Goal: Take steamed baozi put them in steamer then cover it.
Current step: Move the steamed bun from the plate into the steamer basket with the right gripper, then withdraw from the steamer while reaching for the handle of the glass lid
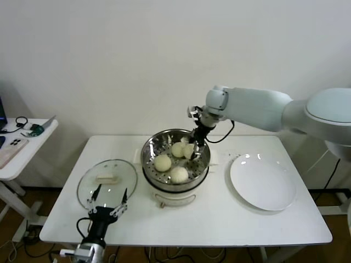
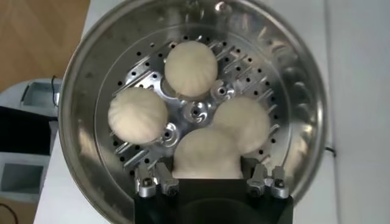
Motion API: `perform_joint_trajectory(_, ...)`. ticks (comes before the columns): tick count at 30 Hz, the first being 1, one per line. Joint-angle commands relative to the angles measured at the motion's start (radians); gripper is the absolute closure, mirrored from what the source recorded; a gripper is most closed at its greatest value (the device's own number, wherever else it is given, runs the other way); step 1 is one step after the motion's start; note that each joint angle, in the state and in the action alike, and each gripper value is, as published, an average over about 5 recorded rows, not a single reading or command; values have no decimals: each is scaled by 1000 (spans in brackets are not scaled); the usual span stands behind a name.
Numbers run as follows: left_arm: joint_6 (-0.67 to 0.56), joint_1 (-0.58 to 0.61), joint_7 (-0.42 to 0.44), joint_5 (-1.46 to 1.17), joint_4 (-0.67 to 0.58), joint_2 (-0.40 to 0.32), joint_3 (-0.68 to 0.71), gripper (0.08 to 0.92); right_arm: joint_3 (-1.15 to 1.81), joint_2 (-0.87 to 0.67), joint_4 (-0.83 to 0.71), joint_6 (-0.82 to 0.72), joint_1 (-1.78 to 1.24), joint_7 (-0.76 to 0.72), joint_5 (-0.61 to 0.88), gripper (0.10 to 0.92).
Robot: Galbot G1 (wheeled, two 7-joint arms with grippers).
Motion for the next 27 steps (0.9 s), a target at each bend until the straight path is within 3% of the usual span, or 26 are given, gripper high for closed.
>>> perform_joint_trajectory(1, 1, -2, 0, -1, 3, -1, 2, 177, -27, 37, 0, -8, -30, -1, -12, 321)
perform_joint_trajectory(11, 0, -2, 0, -2, 6, -1, 1, 177, -25, 34, -8, -6, -36, -4, -38, 317)
perform_joint_trajectory(19, 0, -2, 0, -2, 6, -2, 1, 177, 1, 19, -5, -6, -34, -8, -53, 209)
perform_joint_trajectory(27, 0, -4, -2, 2, 6, -7, 2, 177, 62, -48, 25, 13, 17, -38, -30, 203)
